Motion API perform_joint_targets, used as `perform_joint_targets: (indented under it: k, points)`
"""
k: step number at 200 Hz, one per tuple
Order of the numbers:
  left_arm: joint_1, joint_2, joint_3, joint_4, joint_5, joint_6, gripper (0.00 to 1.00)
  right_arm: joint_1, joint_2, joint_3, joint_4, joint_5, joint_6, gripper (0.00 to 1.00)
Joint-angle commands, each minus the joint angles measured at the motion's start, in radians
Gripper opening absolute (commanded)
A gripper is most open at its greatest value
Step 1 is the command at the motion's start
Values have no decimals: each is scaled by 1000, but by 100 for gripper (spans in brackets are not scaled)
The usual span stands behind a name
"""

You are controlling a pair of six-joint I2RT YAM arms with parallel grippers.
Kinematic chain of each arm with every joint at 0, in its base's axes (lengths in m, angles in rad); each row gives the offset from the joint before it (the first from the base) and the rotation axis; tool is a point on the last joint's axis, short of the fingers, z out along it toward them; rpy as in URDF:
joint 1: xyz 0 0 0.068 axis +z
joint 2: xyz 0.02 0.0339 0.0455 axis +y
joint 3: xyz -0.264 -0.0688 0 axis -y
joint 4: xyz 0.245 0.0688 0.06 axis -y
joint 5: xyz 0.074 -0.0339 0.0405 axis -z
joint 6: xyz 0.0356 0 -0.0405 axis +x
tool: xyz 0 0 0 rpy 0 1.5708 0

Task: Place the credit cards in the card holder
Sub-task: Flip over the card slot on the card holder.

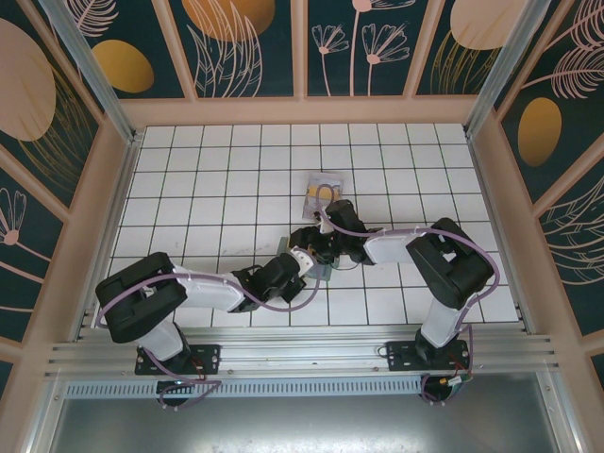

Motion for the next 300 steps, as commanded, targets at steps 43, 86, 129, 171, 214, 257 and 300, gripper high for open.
perform_joint_targets:
  k: [43,86,129,171,214,257,300]
  points:
    - [53,-58,-22,37,80,-102,0,-48,-104,24,-135,30,-72,66]
    - [109,-54,-56,87,198,-160,0,-115,-203,3,-195,50,-105,67]
    - [129,-52,-60,126,283,-214,0,-93,-223,-12,-175,25,-88,67]
    - [154,-64,-76,174,342,-265,0,-55,-183,-41,-142,33,-65,67]
    - [198,-97,-108,228,416,-326,0,-60,-182,-50,-155,49,-71,67]
    - [200,-94,-100,227,431,-330,0,-42,-141,-36,-117,32,-54,67]
    - [201,-92,-107,235,429,-344,0,-42,-106,-43,-80,34,-46,67]
